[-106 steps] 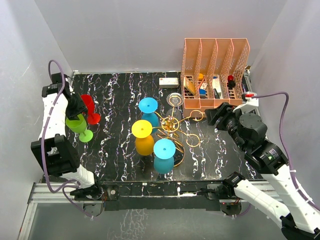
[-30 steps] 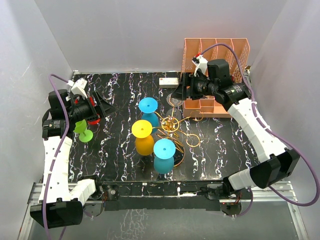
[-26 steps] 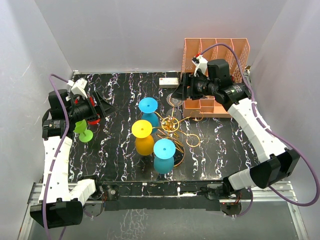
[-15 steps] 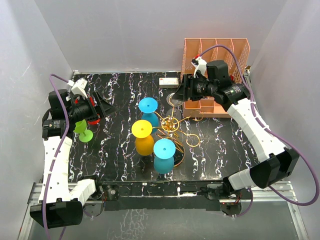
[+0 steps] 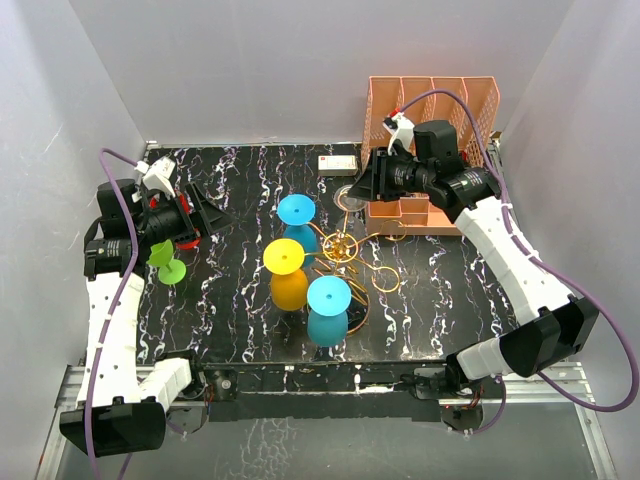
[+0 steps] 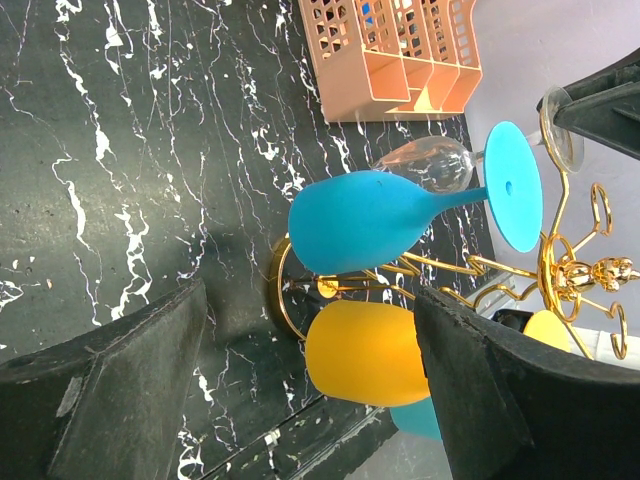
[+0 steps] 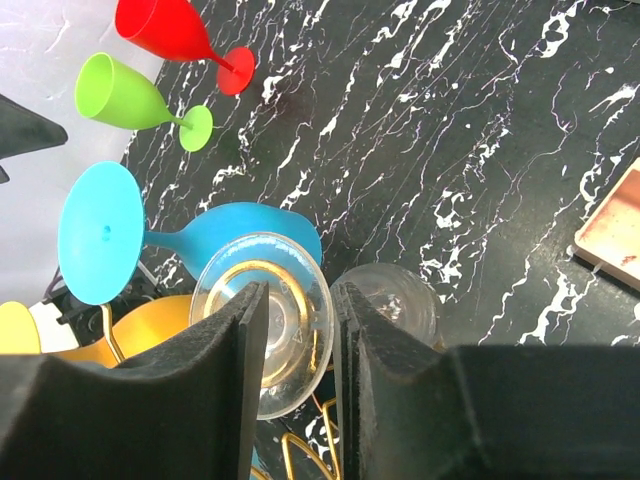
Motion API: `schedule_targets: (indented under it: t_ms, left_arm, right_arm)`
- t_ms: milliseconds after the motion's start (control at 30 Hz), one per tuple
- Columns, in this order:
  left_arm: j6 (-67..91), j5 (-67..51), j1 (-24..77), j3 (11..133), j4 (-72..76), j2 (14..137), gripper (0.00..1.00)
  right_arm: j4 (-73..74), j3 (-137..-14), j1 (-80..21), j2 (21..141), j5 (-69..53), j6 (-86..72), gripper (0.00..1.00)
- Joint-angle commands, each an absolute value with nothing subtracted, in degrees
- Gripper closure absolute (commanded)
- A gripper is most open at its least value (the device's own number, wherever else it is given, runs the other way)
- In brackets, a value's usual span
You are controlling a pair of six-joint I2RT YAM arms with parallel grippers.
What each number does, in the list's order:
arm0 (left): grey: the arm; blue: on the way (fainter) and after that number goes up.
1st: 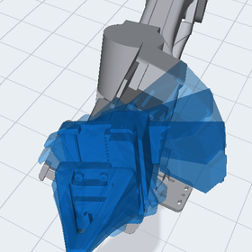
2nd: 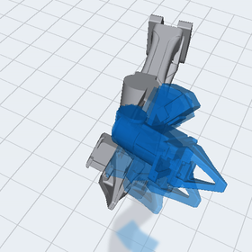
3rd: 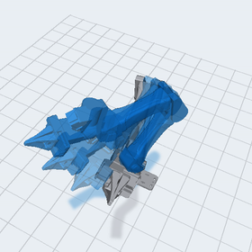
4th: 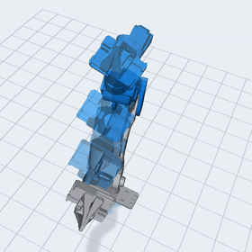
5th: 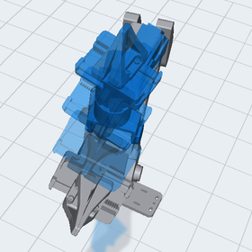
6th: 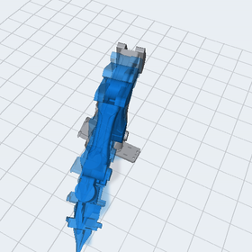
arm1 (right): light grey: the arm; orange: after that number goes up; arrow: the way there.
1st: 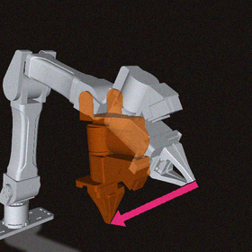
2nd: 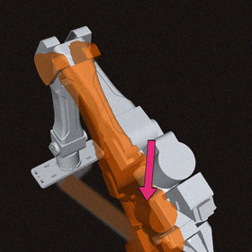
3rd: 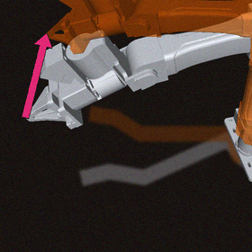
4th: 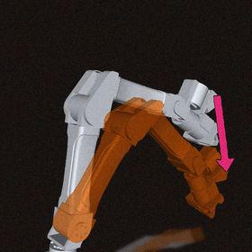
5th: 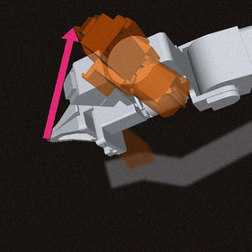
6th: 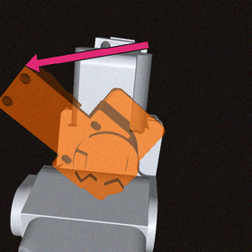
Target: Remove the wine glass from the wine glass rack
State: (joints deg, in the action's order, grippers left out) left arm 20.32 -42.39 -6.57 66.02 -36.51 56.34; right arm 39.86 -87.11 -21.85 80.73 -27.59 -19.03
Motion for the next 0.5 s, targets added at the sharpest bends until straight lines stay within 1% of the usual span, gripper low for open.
schedule_targets:
  t_ms: [0,233,467]
  left_arm:
    - [19.5,-42.6,-6.3,68.5,-36.9,54.9,0.18]
    - [19.4,-42.6,-6.3,68.6,-36.8,55.0,0.17]
    - [19.4,-42.5,-6.2,68.6,-36.7,55.2,0.17]
  right_arm:
    - [40.2,-88.3,-21.7,80.0,-25.6,-17.7,0.69]
    - [41.9,-90.0,-21.6,80.2,-24.6,-17.8,0.74]
    - [43.3,-91.5,-21.7,80.8,-24.3,-19.3,0.84]
